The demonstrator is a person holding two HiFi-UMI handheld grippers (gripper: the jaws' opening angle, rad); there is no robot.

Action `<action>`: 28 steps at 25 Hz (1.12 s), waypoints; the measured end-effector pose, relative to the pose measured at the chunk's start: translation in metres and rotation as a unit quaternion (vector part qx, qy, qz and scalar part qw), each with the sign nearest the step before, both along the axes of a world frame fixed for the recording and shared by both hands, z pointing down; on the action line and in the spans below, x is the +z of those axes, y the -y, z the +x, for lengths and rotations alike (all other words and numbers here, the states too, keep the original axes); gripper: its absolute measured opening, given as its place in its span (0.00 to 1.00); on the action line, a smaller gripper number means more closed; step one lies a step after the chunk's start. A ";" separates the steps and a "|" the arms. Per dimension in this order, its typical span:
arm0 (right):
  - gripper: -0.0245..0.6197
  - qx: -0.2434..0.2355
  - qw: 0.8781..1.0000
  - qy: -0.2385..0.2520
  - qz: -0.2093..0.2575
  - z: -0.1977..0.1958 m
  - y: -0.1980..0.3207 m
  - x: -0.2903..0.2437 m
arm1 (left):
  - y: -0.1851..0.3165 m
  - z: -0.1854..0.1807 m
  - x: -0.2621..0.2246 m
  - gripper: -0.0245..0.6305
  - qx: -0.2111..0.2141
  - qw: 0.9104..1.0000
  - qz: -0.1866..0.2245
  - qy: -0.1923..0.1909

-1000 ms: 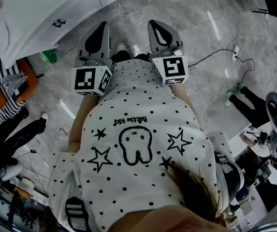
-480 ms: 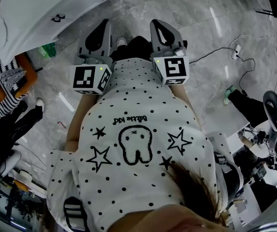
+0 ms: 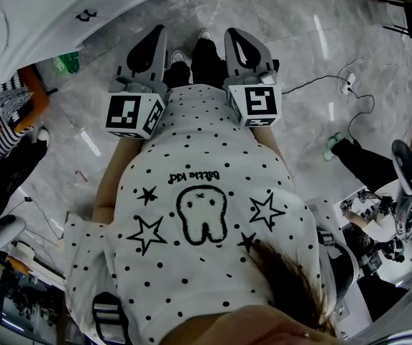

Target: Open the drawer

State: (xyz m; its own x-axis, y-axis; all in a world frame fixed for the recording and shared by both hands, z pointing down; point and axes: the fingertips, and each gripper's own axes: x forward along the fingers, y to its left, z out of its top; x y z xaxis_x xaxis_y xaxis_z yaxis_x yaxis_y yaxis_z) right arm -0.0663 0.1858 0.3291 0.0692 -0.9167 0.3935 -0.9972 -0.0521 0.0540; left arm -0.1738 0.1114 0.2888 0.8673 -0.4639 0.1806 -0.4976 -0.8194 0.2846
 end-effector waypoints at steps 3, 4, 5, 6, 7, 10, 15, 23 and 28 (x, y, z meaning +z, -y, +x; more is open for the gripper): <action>0.06 -0.002 1.000 0.005 -0.002 0.006 0.008 -0.003 | 0.009 0.001 -0.004 0.04 -0.013 1.000 0.002 0.003; 0.06 -0.004 1.000 0.004 -0.003 0.007 0.010 -0.002 | 0.010 0.001 -0.003 0.04 -0.017 1.000 0.002 0.002; 0.06 -0.007 1.000 0.002 -0.003 0.008 0.011 -0.001 | 0.011 0.001 -0.002 0.04 -0.020 1.000 0.002 0.001; 0.06 -0.008 1.000 0.000 -0.003 0.009 0.012 0.000 | 0.012 0.001 0.000 0.04 -0.022 1.000 0.001 -0.001; 0.06 -0.009 1.000 0.000 -0.003 0.011 0.013 0.000 | 0.013 0.003 0.000 0.04 -0.023 1.000 0.000 -0.001; 0.06 -0.008 1.000 0.005 -0.006 0.027 0.021 0.001 | 0.021 0.019 0.002 0.04 -0.023 1.000 -0.005 0.003; 0.06 -0.011 1.000 0.009 -0.011 0.056 0.034 0.017 | 0.036 0.043 0.017 0.04 -0.036 0.999 -0.012 0.005; 0.06 -0.028 1.000 0.009 -0.004 0.060 0.055 0.008 | 0.051 0.040 0.013 0.04 -0.063 0.998 -0.008 0.005; 0.06 -0.053 0.999 0.008 -0.006 0.073 0.078 0.001 | 0.069 0.047 0.007 0.04 -0.093 0.996 -0.005 0.001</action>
State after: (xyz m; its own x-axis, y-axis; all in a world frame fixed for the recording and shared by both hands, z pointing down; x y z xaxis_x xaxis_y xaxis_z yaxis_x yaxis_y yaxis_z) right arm 0.0069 0.1077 0.3300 -0.0351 -0.9136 0.4052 -0.9978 0.0549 0.0375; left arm -0.1266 0.0425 0.2956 0.7663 -0.6142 0.1883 -0.6409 -0.7106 0.2904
